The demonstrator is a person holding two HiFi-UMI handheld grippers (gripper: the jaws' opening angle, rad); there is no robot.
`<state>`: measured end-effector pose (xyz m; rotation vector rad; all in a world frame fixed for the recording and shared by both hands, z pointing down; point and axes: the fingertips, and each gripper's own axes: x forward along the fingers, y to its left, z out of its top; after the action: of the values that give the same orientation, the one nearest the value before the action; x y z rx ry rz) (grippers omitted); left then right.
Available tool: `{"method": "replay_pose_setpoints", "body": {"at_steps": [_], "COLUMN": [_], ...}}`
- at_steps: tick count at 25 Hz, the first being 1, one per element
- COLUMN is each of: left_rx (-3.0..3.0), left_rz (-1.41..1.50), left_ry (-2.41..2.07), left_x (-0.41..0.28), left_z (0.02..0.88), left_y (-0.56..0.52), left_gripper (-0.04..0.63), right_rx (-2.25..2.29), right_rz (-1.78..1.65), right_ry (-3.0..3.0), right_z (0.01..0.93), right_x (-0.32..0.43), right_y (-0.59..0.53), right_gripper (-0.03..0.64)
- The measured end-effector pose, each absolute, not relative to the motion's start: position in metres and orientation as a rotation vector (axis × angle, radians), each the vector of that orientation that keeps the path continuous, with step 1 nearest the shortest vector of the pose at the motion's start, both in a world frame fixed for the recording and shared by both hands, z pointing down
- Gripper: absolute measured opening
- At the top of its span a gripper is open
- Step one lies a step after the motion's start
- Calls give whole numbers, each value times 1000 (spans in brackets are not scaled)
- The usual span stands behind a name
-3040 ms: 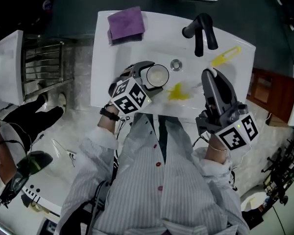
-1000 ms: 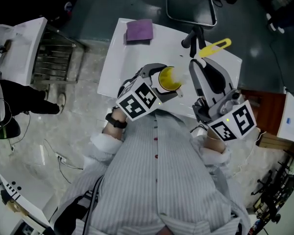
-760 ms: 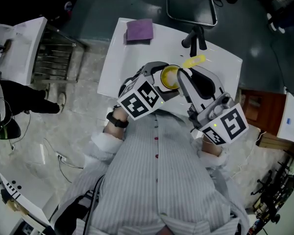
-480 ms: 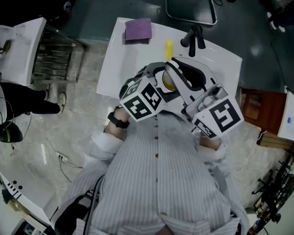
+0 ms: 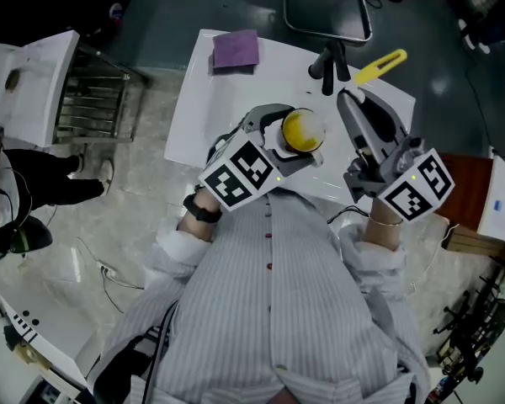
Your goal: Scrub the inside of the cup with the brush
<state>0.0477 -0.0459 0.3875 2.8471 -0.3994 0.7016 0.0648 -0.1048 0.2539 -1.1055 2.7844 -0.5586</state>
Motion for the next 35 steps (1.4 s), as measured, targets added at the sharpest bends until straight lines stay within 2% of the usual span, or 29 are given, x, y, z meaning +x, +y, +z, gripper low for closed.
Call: {"method": "replay_pose_setpoints", "body": {"at_steps": [8,17,29,35], "left_rx": [2807,2830,2874,2859], "left_rz": [752,767,658,689], "left_ry": [-490,-439,-462,-510], "left_x": [40,49,46,38], "left_z": [397,396,374,380], "left_y": [-58,-46,-45,-58], "left_gripper": [385,385,385,385], "right_rx": [-1067,-1012,-1071,-1081], "right_rz": [-418,-362,-558,-543], "right_ry": [2943,3047,2807,2835], "right_z": [248,247,237,238], "right_x": [40,5,66,65], "right_y": [-56,-84,-101,-74], "right_gripper": [63,61,61,61]}}
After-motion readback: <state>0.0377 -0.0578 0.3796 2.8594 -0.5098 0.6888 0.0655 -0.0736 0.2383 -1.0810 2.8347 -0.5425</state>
